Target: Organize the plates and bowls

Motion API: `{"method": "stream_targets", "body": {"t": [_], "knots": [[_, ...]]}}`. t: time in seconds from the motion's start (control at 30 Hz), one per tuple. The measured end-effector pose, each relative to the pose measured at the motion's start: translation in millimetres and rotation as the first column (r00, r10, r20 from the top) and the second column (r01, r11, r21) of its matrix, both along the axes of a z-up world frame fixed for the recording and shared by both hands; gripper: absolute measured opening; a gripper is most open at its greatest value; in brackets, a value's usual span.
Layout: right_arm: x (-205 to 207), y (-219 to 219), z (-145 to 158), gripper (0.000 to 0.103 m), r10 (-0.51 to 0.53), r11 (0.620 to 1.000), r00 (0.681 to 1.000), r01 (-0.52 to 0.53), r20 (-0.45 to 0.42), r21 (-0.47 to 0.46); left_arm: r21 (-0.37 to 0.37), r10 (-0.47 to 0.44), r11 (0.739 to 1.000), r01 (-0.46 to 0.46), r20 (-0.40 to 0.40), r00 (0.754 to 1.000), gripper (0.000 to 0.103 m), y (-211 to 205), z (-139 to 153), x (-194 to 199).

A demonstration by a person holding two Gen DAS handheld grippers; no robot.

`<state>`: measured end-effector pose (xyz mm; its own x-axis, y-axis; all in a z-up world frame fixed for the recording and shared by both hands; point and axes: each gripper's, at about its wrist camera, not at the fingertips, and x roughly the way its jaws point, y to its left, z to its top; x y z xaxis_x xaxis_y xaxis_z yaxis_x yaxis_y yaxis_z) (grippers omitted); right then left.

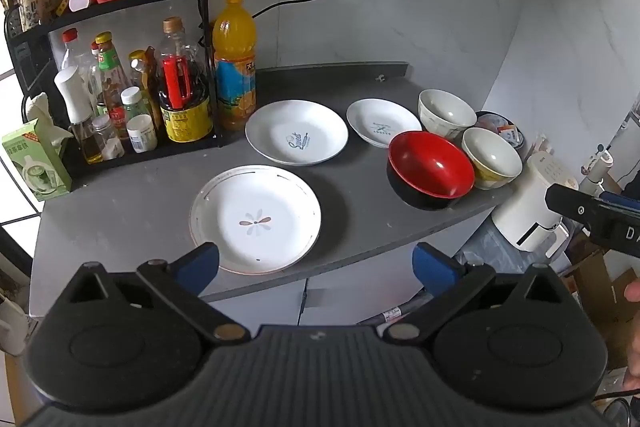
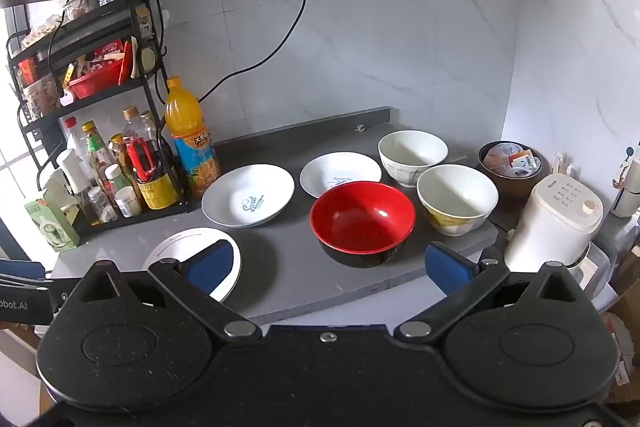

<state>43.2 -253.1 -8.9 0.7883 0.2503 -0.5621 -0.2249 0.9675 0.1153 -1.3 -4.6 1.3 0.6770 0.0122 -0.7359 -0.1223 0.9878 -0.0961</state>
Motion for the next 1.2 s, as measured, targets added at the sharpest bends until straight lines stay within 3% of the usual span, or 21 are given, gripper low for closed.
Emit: {"method": "stream_targets", "body": {"t": [1.2], "knots": [[3, -7, -2, 0.103, 0.002, 0.999, 0.999, -0.004, -0.032, -0.034, -0.012, 0.034, 0.999, -0.034, -0.014, 0.999, 0.102, -6, -5, 0]]}}
